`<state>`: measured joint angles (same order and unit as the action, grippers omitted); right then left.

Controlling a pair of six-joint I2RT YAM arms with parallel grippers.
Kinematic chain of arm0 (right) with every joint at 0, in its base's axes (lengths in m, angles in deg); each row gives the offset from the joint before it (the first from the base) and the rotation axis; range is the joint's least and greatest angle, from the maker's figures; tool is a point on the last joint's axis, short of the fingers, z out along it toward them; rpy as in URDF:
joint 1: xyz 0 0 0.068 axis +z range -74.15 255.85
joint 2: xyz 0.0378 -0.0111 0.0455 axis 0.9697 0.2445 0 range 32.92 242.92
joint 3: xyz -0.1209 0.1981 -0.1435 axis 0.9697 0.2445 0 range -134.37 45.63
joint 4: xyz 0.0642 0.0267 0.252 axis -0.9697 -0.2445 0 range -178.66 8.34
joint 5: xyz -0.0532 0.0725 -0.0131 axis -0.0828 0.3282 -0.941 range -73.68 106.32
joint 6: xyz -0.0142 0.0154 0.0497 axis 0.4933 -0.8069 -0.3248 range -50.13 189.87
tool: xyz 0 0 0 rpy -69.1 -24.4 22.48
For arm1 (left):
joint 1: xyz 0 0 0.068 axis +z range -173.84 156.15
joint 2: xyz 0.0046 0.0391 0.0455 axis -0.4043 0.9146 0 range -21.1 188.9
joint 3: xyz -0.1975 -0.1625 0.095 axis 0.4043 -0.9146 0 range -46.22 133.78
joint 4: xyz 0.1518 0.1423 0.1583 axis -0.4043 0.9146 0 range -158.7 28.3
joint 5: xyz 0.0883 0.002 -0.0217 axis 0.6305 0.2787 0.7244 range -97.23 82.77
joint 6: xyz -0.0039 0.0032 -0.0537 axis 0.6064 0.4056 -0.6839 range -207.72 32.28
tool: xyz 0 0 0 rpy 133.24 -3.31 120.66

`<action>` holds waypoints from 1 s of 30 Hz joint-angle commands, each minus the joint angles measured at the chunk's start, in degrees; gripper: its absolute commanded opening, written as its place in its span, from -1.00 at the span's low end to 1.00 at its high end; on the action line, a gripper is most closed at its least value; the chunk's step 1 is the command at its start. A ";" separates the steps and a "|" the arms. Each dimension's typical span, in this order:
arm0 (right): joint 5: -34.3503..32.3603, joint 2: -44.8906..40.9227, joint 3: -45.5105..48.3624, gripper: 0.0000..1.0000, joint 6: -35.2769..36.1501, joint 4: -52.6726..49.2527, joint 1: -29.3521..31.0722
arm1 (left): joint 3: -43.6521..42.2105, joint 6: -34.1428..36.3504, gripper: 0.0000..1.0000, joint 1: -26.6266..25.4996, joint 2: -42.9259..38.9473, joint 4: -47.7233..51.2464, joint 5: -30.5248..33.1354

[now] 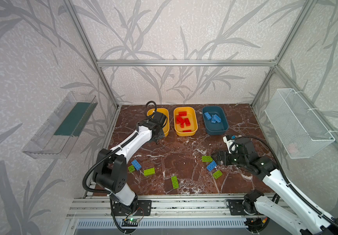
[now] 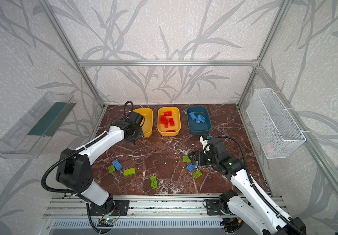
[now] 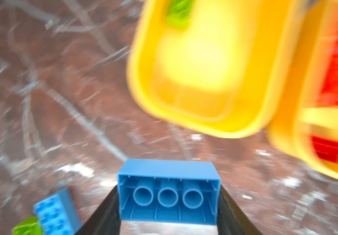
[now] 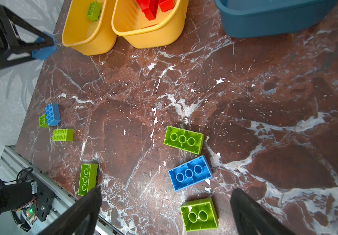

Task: Sort the legos into containers by color
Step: 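Move the left gripper back to a blue brick, grasp and lift it, then carry the blue brick over the teal bin and open the left gripper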

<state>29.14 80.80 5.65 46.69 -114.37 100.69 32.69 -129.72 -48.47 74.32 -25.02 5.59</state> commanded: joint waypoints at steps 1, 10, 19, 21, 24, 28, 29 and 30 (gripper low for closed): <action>-1.69 -1.80 -0.69 0.98 -1.21 -3.21 -0.15 | 9.38 2.67 -0.21 -4.05 6.46 3.47 -0.57; -5.49 -6.43 -3.81 0.99 -3.68 -7.69 -0.15 | 51.27 10.42 -0.19 -11.35 34.22 8.24 -11.89; -10.38 -10.01 -7.95 0.99 -4.55 -13.11 -0.24 | 79.41 6.96 -0.13 -11.26 58.14 -3.83 -32.29; -11.33 -10.35 -8.48 0.99 -4.64 -14.06 -0.24 | 78.76 4.73 -0.11 -10.99 59.48 -8.99 -35.26; -12.27 -10.59 -8.45 0.99 -4.84 -14.96 -0.29 | 78.42 2.45 -0.10 -10.94 60.89 -14.24 -37.49; -12.21 -9.69 -8.05 0.99 -5.36 -15.19 -0.26 | 78.31 0.42 -0.07 -10.91 62.27 -18.05 -38.02; -12.04 -9.48 -7.85 0.99 -5.47 -14.99 -0.23 | 78.32 -0.10 -0.07 -10.89 62.71 -18.80 -38.04; -11.95 -9.33 -7.74 0.99 -5.63 -14.85 -0.22 | 78.32 -0.54 -0.06 -10.87 62.91 -19.45 -38.18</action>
<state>18.02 71.16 -1.50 41.90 -128.05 100.64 110.26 -127.88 -59.26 136.85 -38.49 -29.90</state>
